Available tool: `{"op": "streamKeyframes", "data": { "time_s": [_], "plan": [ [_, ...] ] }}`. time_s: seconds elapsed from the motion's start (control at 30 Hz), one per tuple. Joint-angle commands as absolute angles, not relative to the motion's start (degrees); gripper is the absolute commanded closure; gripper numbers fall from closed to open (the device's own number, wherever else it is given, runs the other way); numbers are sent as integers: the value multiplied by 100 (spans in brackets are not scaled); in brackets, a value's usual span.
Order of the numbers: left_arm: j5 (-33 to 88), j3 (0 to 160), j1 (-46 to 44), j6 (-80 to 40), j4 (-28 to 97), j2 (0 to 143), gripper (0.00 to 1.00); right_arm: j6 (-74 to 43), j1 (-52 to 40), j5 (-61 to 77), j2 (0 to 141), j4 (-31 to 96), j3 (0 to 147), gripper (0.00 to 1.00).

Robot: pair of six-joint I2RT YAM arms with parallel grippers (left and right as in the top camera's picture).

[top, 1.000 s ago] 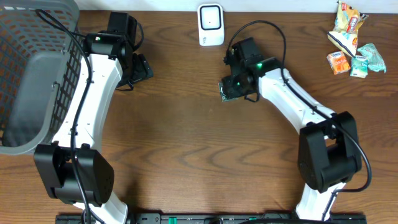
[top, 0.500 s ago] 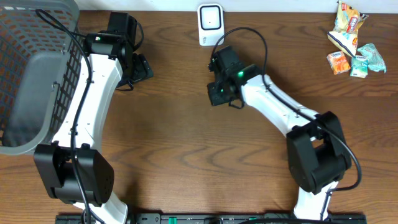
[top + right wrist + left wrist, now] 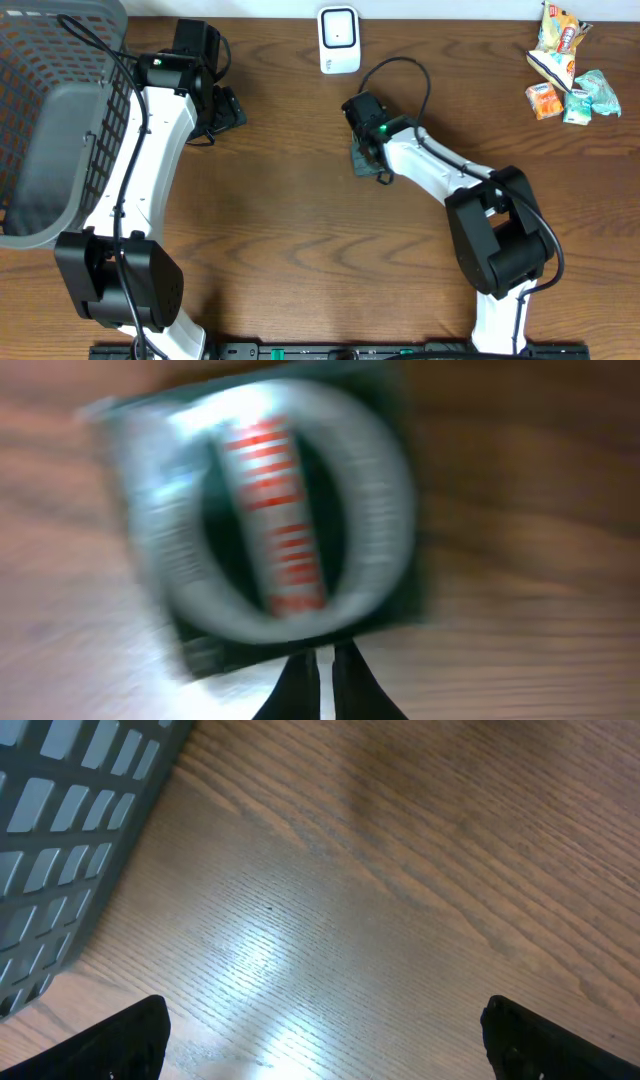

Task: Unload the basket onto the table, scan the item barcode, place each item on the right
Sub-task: 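Lower the right gripper onto the green Zam-Buk tin and grasp it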

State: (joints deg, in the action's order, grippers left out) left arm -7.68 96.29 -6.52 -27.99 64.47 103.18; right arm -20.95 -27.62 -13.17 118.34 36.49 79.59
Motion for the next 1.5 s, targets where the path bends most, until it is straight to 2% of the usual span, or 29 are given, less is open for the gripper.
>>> {"op": "streamKeyframes", "data": {
  "time_s": [0.0,0.07,0.2,0.37,0.53,0.67,0.83,1.2,1.47],
  "plan": [
    [-840,9649,-633,-2700,6466,10289,2,-2309,-2506,-1293,11760,3802,8086,99],
    [-840,9649,-633,-2700,6466,10289,2,-2178,-2467,-434,11633,3931,8180,99],
    [-840,9649,-633,-2700,6466,10289,2,-2158,-2519,185,11334,4104,8202,99],
    [-840,9649,-633,-2700,6466,10289,2,-1953,-2788,908,11321,3575,8189,99],
    [-840,9649,-633,-2700,6466,10289,2,-1944,-3017,631,11389,3205,8145,99],
    [-840,9649,-633,-2700,6466,10289,2,-1968,-3166,-318,11542,3037,8084,99],
    [-840,9649,-633,-2700,6466,10289,2,-1962,-3124,-506,11867,2777,8020,99],
    [-840,9649,-633,-2700,6466,10289,2,-1966,-2600,-1111,12086,3332,8020,99],
    [-840,9649,-633,-2700,6466,10289,2,-1804,-1959,-1813,11559,3463,8042,99]
  ]
}}
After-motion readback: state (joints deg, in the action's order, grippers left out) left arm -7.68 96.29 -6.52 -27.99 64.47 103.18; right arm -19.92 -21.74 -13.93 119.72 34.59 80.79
